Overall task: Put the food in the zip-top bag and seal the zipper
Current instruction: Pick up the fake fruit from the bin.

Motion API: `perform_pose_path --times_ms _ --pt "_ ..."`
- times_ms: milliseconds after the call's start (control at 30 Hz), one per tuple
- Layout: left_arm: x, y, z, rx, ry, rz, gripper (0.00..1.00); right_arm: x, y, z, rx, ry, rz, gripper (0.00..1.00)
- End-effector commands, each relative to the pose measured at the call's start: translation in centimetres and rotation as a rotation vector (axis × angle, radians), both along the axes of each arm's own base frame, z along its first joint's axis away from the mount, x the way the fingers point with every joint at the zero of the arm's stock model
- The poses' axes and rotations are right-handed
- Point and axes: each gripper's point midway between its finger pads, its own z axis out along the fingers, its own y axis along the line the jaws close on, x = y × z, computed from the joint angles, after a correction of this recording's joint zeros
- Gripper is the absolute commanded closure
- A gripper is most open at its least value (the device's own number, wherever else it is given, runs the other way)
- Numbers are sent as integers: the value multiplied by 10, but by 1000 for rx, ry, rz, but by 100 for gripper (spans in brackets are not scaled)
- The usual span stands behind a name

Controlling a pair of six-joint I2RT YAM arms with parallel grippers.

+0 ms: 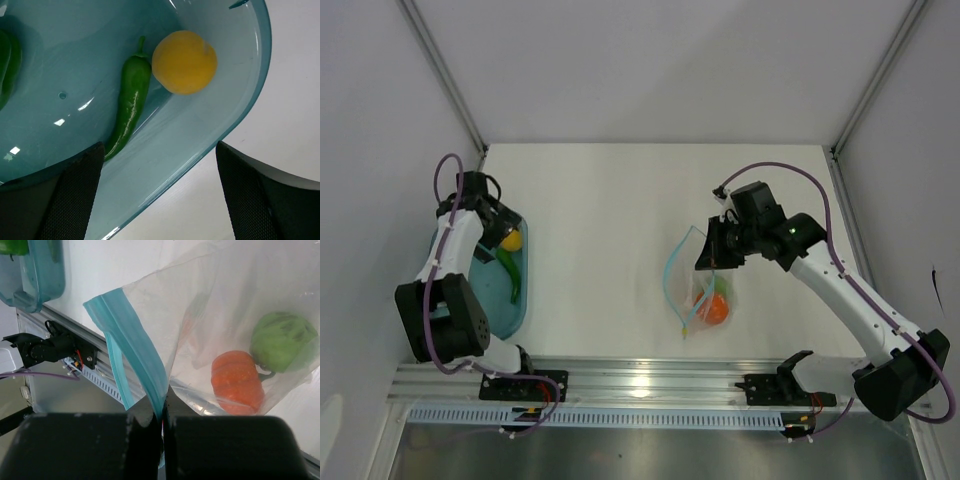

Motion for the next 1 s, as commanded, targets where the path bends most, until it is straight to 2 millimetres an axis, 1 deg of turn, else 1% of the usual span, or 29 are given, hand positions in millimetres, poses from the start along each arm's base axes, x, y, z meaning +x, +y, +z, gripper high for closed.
perform_pose_path --times_ms 0,67,100,133,167,200,233,267,367,433,467,533,567,600,700,767,833,933,967 --pt "13 5 8 -6 -26 19 7 4 -1 5 15 -34 6 100" --pt "17 7 1 -7 1 12 7 5 -1 5 21 -32 3 100" --pt "20 9 4 -2 3 10 7 5 -1 5 22 -31 4 100" --pt "21 10 -2 -3 25 8 8 5 -1 4 21 -27 5 100" --pt "23 11 -4 -1 31 6 7 5 -1 4 20 -28 6 100" --pt "27 14 0 2 25 6 8 7 -1 4 22 -31 1 100" --pt "29 17 -1 3 27 8 8 6 -1 5 26 -32 0 100" --pt "31 17 -7 -2 43 1 9 7 -1 4 27 -34 1 100" --pt "39 26 -2 17 49 1 11 7 -3 3 23 -30 -2 100" --pt "40 30 -9 19 73 1 12 7 -4 3 23 -28 -6 100" --pt "43 32 -9 21 69 -1 12 7 -5 4 23 -31 -5 100" --pt "43 34 -19 16 98 -17 14 8 -6 4 23 -31 -12 100" --pt "46 34 -19 15 99 -27 14 8 -7 3 22 -31 -10 100" --pt "46 33 -25 1 113 -34 15 9 -7 3 24 -33 -11 100" --pt "48 32 -34 -12 130 -62 18 12 -7 3 24 -31 -16 100" --pt "49 33 -36 -11 137 -68 19 12 -8 1 24 -27 -21 100" --pt "51 29 -39 -30 134 -80 20 12 -6 2 36 -34 -20 100" --pt "57 30 -39 -32 124 -84 19 12 -6 1 39 -26 -25 100" --pt "57 29 -42 -37 131 -86 19 11 -6 1 41 -27 -24 100"
